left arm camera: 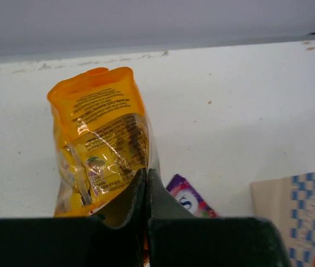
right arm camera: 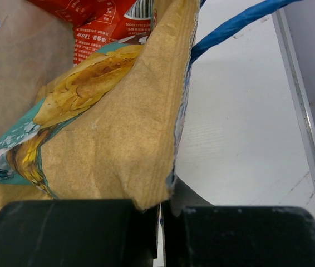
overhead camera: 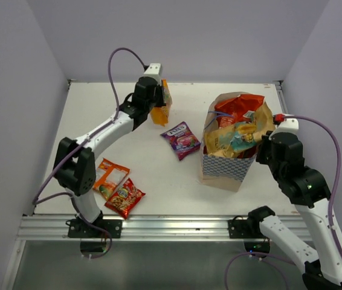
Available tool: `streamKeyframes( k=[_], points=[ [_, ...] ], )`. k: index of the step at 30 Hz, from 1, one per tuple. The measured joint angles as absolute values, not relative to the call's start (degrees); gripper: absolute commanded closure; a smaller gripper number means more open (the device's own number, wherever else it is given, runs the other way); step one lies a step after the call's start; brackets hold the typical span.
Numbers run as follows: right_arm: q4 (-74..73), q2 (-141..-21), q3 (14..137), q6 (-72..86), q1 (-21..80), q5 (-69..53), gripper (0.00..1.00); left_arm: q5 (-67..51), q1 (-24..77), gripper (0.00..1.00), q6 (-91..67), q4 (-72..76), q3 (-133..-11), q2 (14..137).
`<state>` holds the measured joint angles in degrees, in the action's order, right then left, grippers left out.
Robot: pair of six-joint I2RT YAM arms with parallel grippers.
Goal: Place the snacks into the paper bag
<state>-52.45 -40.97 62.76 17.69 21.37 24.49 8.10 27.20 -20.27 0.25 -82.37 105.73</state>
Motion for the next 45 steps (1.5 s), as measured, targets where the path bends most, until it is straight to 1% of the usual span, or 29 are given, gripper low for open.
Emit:
streamKeyframes(
  k=[3, 6, 10, 16, 21, 32, 41, 45],
  points=[
    [-52.7, -40.3, 62.6, 17.7, 21.4, 24.5, 1.00, 10.6, 32.4, 1.00, -19.7, -3.5, -85.8, 99.0],
    [-52.8, -40.0, 62.5, 17.7, 21.4, 24.5, 1.00, 10.8, 38.0, 1.00, -19.4, -6.5, -94.6, 95.1],
    [-52.7, -40.0, 62.5, 17.7, 21.4, 24.5, 1.00, 7.1, 43.7, 1.00, -19.9, -9.0, -107.2, 93.0],
    [-52.7, -39.8, 62.4, 17.7, 21.4, 24.5, 1.00, 3.2, 50.0, 1.00, -20.6, -9.8, -114.9, 90.0],
    [-52.8, -38.9, 62.1, 17.7, 21.4, 24.4, 1.00, 2.5, 53.8, 1.00, -21.5, -11.5, -115.4, 91.0],
    [-52.9, -38.5, 61.8, 17.7, 21.4, 24.4, 1.00, 1.0, 60.0, 1.00, -23.1, -13.0, -110.4, 97.2],
    [-53.0, -38.5, 61.7, 17.7, 21.4, 24.4, 1.00, 0.2, 61.2, 1.00, -23.4, -12.9, -108.3, 97.5],
    [-53.1, -38.5, 61.7, 17.7, 21.4, 24.4, 1.00, 1.8, 61.4, 1.00, -23.0, -13.3, -108.0, 98.3]
  ],
)
